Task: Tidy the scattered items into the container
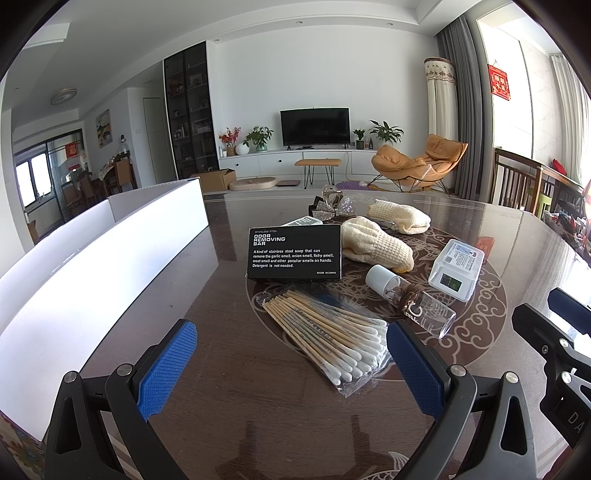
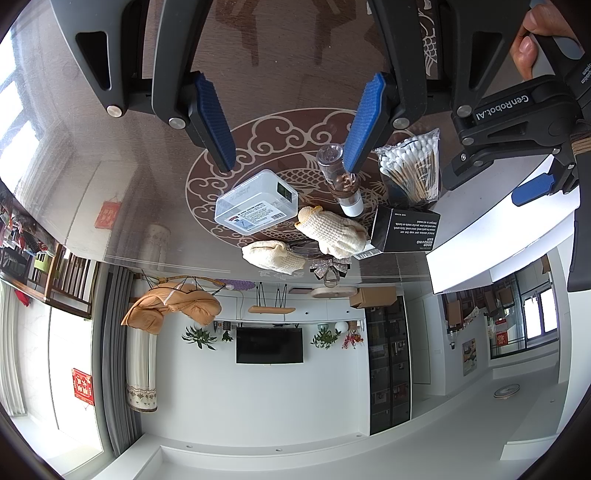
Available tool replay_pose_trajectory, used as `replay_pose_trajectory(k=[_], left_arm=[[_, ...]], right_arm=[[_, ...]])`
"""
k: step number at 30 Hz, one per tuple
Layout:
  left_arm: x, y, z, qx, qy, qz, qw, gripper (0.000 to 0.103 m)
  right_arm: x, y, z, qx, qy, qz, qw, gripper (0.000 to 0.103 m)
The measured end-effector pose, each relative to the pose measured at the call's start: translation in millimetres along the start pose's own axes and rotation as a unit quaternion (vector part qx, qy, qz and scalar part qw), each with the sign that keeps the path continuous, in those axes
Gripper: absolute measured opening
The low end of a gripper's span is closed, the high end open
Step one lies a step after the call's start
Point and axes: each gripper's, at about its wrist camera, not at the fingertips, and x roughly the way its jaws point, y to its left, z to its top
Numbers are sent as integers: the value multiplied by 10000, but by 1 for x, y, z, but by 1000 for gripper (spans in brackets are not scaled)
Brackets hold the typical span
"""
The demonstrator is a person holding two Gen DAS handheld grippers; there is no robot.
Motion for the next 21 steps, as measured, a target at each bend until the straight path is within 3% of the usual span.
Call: replay_pose_trajectory(k=[21], left_arm=[[1, 3, 0, -3, 20, 7, 10000, 103]], right_arm=[[-6, -3, 7, 30, 21, 17, 10000, 62]])
